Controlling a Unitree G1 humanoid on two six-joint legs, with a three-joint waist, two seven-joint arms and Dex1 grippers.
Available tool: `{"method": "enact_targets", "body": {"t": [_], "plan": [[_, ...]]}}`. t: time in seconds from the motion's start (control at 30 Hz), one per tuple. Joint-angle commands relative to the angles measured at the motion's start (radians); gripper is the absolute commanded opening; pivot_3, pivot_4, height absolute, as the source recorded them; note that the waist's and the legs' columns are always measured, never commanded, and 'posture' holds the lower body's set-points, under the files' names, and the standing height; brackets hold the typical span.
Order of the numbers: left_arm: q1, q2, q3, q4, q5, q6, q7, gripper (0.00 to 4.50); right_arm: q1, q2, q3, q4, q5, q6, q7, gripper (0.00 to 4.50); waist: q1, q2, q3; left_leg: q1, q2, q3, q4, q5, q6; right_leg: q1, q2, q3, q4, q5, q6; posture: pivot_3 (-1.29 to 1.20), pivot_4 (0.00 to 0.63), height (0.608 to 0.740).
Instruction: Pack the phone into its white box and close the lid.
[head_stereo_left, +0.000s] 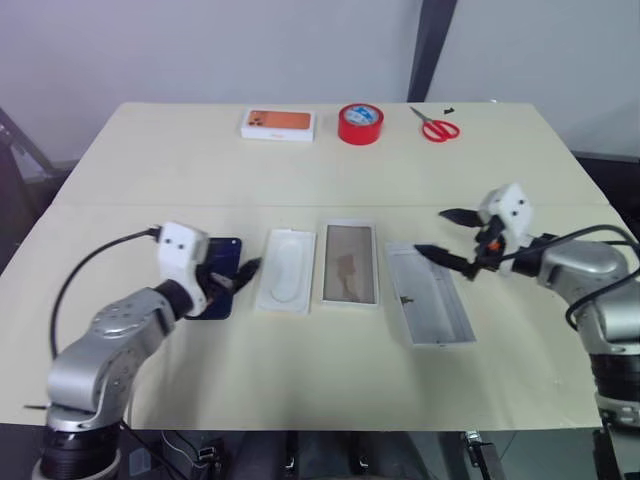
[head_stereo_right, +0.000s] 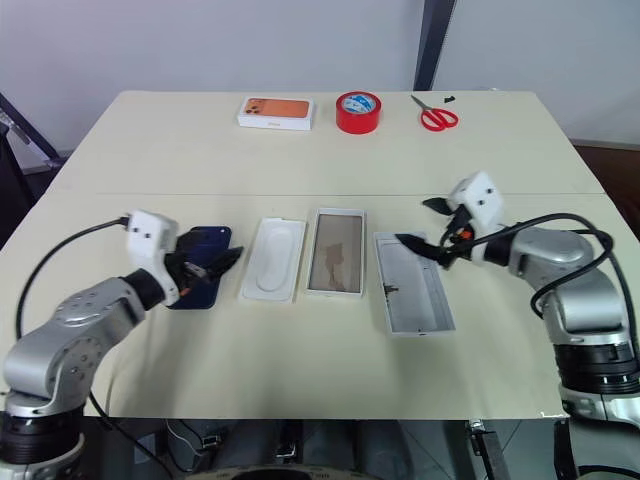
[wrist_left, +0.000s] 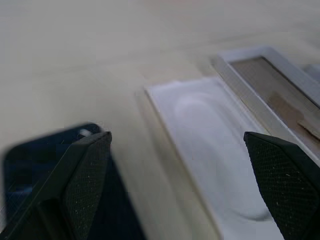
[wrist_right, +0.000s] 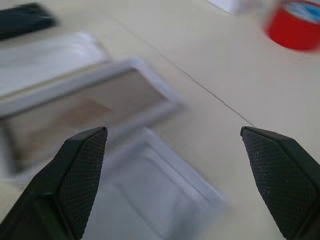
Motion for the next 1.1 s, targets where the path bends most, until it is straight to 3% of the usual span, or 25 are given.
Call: {"method": "enact_targets", "body": {"t": [0.03,0.37,0.53,0.63,0.87,1.0,1.1], "plan": [[-0.073,-0.043,0.028,-0.014,-0.046,0.223,0.099,4.44,0.023,-0.005,0.039,-0.138,0.011,0.01,0.001,4.47,0.001,0.0,0.0,0.0,0.0,0.0,0.0,0.0,0.0,0.0,0.0,0.0,0.0,0.0,0.0,0.0,0.15,0.725],[-0.269,-0.266,0.177,0.075,-0.081,0.569,0.2,4.44,0.063,0.014,0.103,-0.218,0.004,0.014,-0.025,4.47,0.008,-0.002,0.001,0.0,-0.002,-0.001,0.003,0.001,-0.001,0.001,0.001,-0.001,0.0,0.0,0.0,0.0,0.15,0.725],[-0.303,-0.315,0.207,0.134,-0.065,0.619,0.222,4.44,0.074,0.004,0.129,-0.231,-0.019,-0.007,-0.016,4.47,0.006,-0.002,0.001,0.0,-0.001,-0.001,0.003,0.004,-0.006,0.001,0.002,-0.001,0.001,0.0,0.0,0.0,0.15,0.725],[-0.326,-0.347,0.245,0.165,-0.048,0.619,0.234,3.66,0.084,0.0,0.143,-0.235,-0.034,-0.018,-0.012,4.5,0.008,-0.002,0.001,0.0,-0.002,-0.001,0.003,0.004,-0.006,0.001,0.002,-0.001,0.001,0.0,0.0,0.0,0.15,0.725],[-0.343,-0.371,0.278,0.175,-0.02,0.619,0.238,0.04,0.095,0.0,0.153,-0.246,-0.046,-0.02,-0.011,4.5,0.019,-0.003,0.001,0.0,-0.002,-0.001,0.003,0.004,-0.007,0.001,0.002,0.0,0.001,0.0,0.0,0.0,0.15,0.725],[-0.364,-0.387,0.316,0.164,-0.015,0.619,0.23,0.04,0.093,0.0,0.157,-0.246,-0.049,-0.019,-0.009,4.5,0.023,-0.003,0.001,0.0,-0.002,-0.001,0.003,0.004,-0.007,0.001,0.002,0.0,0.0,0.0,0.0,0.0,0.15,0.725],[-0.411,-0.422,0.421,0.172,-0.03,0.618,0.226,0.04,0.077,-0.005,0.185,-0.244,-0.065,-0.02,0.004,4.5,0.023,-0.004,0.002,0.0,-0.002,-0.001,0.003,0.004,-0.007,0.001,0.002,0.0,0.0,0.0,0.0,0.0,0.15,0.725]]}}
